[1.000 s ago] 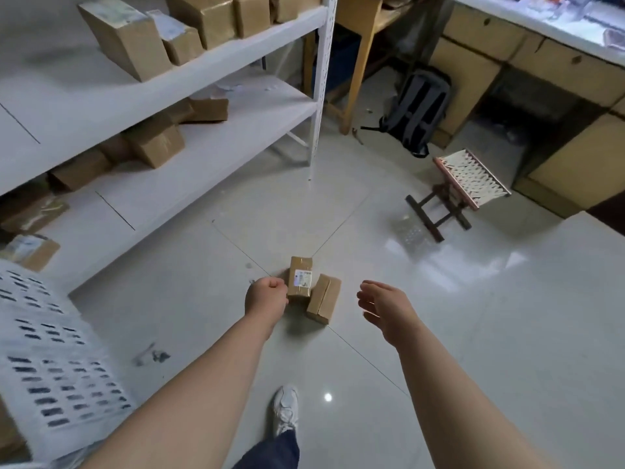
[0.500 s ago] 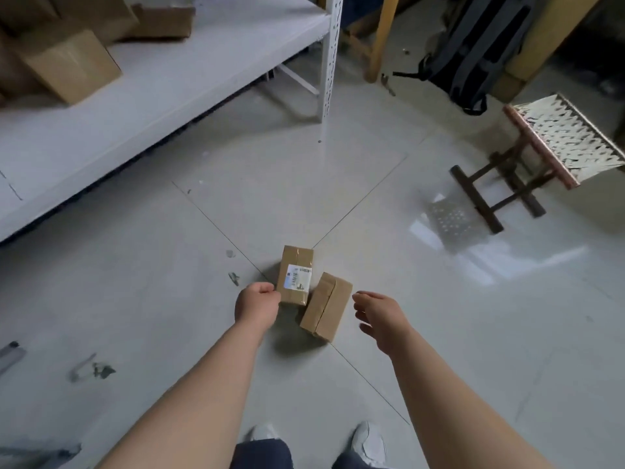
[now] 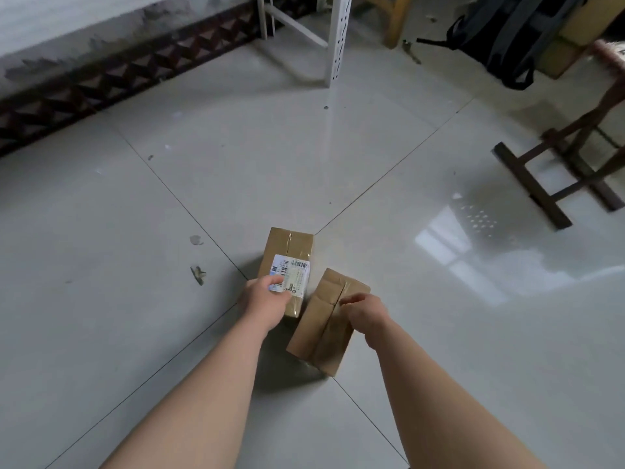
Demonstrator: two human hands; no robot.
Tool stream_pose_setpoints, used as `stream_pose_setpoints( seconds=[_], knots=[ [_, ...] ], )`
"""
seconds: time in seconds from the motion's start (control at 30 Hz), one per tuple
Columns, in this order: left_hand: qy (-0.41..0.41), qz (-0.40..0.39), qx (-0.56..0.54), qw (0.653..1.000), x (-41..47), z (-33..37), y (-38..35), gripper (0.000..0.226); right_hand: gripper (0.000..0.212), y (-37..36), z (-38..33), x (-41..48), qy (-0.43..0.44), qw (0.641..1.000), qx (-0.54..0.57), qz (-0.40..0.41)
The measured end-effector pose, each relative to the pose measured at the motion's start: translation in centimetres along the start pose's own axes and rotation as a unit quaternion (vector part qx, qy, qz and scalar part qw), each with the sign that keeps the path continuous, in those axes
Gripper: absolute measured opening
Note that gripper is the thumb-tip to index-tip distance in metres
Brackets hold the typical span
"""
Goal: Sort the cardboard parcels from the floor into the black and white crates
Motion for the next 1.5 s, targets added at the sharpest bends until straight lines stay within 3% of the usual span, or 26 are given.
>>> stream_pose_setpoints(
  seconds=[0.07,0.13,0.23,0.3,0.5,0.57,0.67,0.73,0.8,0.87,0.93,1.07,1.17,1.27,1.33,1.5],
  knots=[
    [0.007,-0.014,0.022,1.0,0.8,-0.8,-0.4,0.022,0.027,0.3,0.1,1.0,0.004,1.0,-0.001,0.02],
    [0.058,-0.086,0.076,0.992,0.7,-1.3,-1.0,0.02,0.025,1.1,0.7,1.5,-0.003,0.999,0.001,0.044],
    [0.18,-0.247,0.107,0.946,-1.0,-2.1,-2.6,0.044,0.024,2.0,1.8,2.1,-0.017,0.998,0.038,0.045],
    [0.215,-0.292,0.073,0.929,-1.6,-2.2,-3.7,0.06,0.023,2.3,2.2,2.1,-0.02,0.998,0.054,0.025],
    [0.253,-0.276,-0.091,0.923,-1.3,-1.4,-5.2,0.037,0.013,2.7,2.6,1.8,-0.027,0.99,0.12,-0.071],
    [0.241,-0.27,-0.083,0.929,-1.3,-1.3,-5.6,0.034,0.038,3.2,3.1,1.9,-0.049,0.988,0.125,-0.08],
    [0.205,-0.29,-0.042,0.934,-1.8,-0.6,-6.5,0.032,0.096,4.0,4.0,1.8,-0.077,0.99,0.103,-0.05],
    [0.161,-0.306,0.031,0.938,-2.1,-0.2,-7.4,0.03,0.113,4.4,4.7,1.9,-0.089,0.991,0.095,-0.036],
    [0.128,-0.304,0.083,0.94,-2.2,0.1,-8.4,0.03,0.108,4.9,5.2,1.9,-0.1,0.99,0.091,-0.046],
    [0.104,-0.301,0.095,0.943,-2.1,0.5,-9.3,0.031,0.086,5.6,5.4,1.5,-0.103,0.989,0.084,-0.071],
    [0.09,-0.297,0.078,0.947,-2.2,0.9,-10.0,0.033,0.063,6.3,5.7,1.3,-0.103,0.987,0.089,-0.086],
    [0.075,-0.242,-0.028,0.967,-2.0,1.7,-11.0,0.049,0.04,7.8,5.4,0.4,-0.118,0.975,0.16,-0.095],
    [0.037,-0.229,-0.086,0.969,-1.0,2.3,-11.2,0.064,0.05,8.9,4.5,0.1,-0.113,0.949,0.284,-0.082],
    [0.03,-0.211,-0.151,0.965,-0.7,3.6,-10.1,0.03,0.059,9.7,3.8,0.1,-0.106,0.917,0.381,-0.045],
    [0.027,-0.178,-0.198,0.964,-0.4,4.2,-9.3,0.022,0.061,10.0,3.4,0.3,-0.095,0.895,0.435,-0.029],
    [0.022,-0.161,-0.252,0.954,-0.7,4.9,-8.4,0.033,0.073,10.2,2.9,0.3,-0.051,0.899,0.434,-0.041]
  ],
)
Point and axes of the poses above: each hand's wrist, its own x-axis towards the middle knuckle, its own y-axis out of the back of the hand, z = x × y, the point moved 3 cm from there along x, towards the middle knuckle, and after that the axes turned 2 degrees about -x, right-handed, at the moved point
